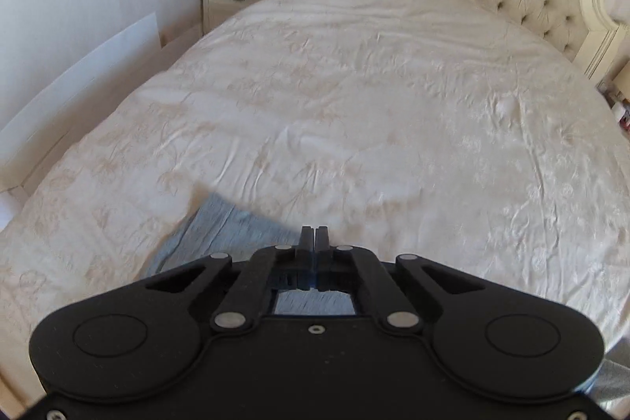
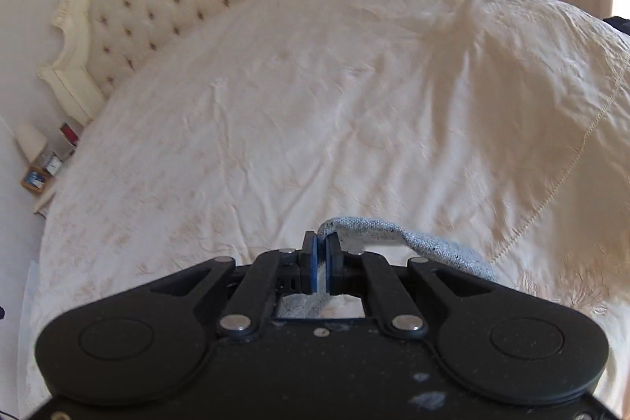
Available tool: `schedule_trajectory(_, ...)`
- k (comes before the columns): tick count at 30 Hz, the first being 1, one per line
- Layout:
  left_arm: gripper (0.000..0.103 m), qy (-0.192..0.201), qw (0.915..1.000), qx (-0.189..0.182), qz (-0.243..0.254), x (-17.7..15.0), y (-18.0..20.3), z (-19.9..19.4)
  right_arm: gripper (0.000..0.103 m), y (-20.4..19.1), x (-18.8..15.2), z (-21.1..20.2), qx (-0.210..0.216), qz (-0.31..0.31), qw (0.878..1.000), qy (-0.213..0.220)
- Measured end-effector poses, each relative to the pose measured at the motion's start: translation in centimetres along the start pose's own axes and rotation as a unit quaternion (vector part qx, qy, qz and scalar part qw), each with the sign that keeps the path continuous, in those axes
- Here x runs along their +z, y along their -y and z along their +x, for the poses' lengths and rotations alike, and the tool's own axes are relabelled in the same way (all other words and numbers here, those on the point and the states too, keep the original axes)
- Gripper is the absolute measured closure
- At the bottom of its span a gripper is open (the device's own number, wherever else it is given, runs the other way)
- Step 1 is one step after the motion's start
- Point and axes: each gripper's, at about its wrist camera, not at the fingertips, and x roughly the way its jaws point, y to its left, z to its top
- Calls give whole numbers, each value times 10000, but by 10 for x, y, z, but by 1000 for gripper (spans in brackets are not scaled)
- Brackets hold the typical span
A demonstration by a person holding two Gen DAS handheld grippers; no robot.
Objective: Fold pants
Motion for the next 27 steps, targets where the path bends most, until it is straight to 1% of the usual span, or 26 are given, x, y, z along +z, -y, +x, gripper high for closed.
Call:
schedule_trajectory(2, 103, -499, 9987, 121, 39, -34, -14, 13, 99, 4, -16, -2, -67, 47, 9998, -199)
schedule_trajectory(3, 103, -737, 9971, 175, 9, -50, -21, 20, 99, 8, -27, 0, -197, 2, 9993, -332)
schedule_trajectory(4, 103, -1009, 9944, 304, -55, -69, -29, 25, 99, 13, -39, 3, -369, -3, 9982, -477)
schedule_trajectory(6, 103, -1412, 9887, 485, -143, -101, -39, 35, 99, 36, -71, 13, -631, 315, 9938, -859)
schedule_trajectory(9, 103, -1923, 9795, 576, -183, -138, -36, 50, 99, 66, -109, 31, -1065, 644, 9827, -1371)
schedule_trajectory(11, 103, -2180, 9746, 505, -48, -153, -25, 58, 99, 79, -129, 38, -1225, 832, 9763, -1581)
schedule_trajectory(13, 102, -2261, 9733, 317, 247, -164, -8, 57, 99, 81, -141, 37, -1285, 949, 9738, -1619)
schedule_trajectory(15, 102, -2240, 9727, 206, 561, -170, 11, 55, 99, 71, -142, 33, -1333, 712, 9771, -1498)
schedule_trajectory(17, 101, -2180, 9725, 34, 825, -172, 29, 51, 99, 52, -131, 16, -1265, 298, 9862, -1022)
schedule_trajectory(18, 100, -2136, 9728, -28, 902, -173, 36, 47, 99, 41, -121, 1, -1214, 74, 9906, -618)
schedule_trajectory(20, 100, -2094, 9726, -84, 1008, -177, 49, 43, 99, 28, -109, -25, -1105, -181, 9937, 20)
schedule_trajectory(21, 100, -2105, 9719, -82, 1049, -180, 55, 40, 99, 25, -108, -33, -1121, -300, 9931, 172)
schedule_trajectory(22, 100, -2112, 9715, -95, 1069, -183, 60, 39, 99, 25, -111, -37, -1214, -420, 9916, 152)
schedule_trajectory(23, 100, -2121, 9712, -112, 1082, -186, 66, 37, 99, 31, -118, -33, -1259, -403, 9912, -43)
schedule_trajectory(25, 99, -2190, 9693, -45, 1119, -193, 78, 36, 99, 56, -141, -14, -1260, -93, 9893, -729)
schedule_trajectory(26, 99, -2212, 9689, -18, 1113, -196, 84, 34, 99, 67, -151, -4, -1274, 15, 9871, -971)
schedule_trajectory(27, 99, -2215, 9688, -36, 1113, -199, 90, 31, 99, 82, -164, 6, -1240, 96, 9836, -1303)
